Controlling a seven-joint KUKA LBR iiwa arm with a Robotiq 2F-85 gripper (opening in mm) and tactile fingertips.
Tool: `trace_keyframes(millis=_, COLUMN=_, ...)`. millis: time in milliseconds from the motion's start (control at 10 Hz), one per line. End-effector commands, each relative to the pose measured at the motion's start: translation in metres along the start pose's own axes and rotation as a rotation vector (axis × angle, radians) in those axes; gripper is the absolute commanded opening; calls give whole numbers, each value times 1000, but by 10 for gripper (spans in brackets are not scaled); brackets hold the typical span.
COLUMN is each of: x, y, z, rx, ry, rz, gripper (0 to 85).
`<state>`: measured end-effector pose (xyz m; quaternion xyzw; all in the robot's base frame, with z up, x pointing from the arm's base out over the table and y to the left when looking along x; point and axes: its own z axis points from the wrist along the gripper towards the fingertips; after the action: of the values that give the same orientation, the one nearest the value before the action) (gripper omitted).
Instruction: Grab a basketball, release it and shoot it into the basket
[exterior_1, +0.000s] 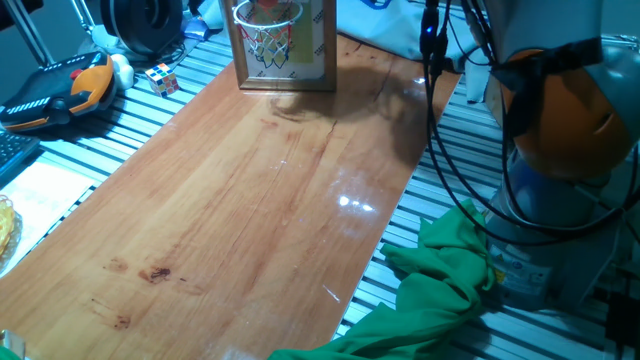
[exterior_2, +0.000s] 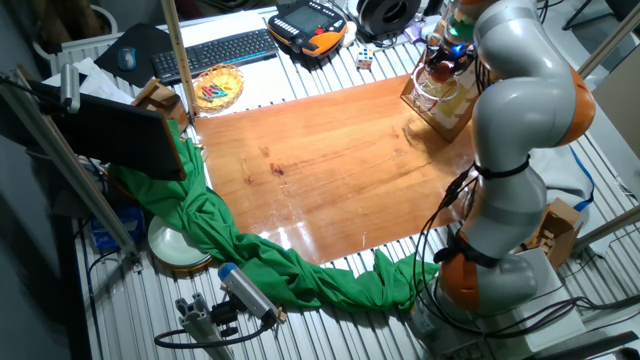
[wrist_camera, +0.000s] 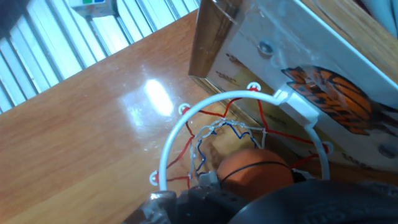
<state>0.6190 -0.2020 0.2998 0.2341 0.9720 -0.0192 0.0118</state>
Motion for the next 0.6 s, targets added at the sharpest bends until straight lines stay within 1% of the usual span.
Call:
trace_keyframes(millis=0, x=0, y=0, z=0, rx=-3, ry=-2, rz=4, gripper=377)
trace_keyframes(millis=200, x=0, y=0, z=0, rx=-7, ry=-10, rz=10, gripper=570)
trace_keyframes(millis=300, x=1, y=-1, z=-1, rx=-9, ry=-21, rz=16, gripper=653)
trace_keyframes(millis=400, x=2, y=0, z=-2, rx=-8, ry=-29, rz=17, gripper=720)
trace_keyframes(millis=500, x=2, y=-1, z=-2, rx=-9, ry=-30, rz=19, gripper=740)
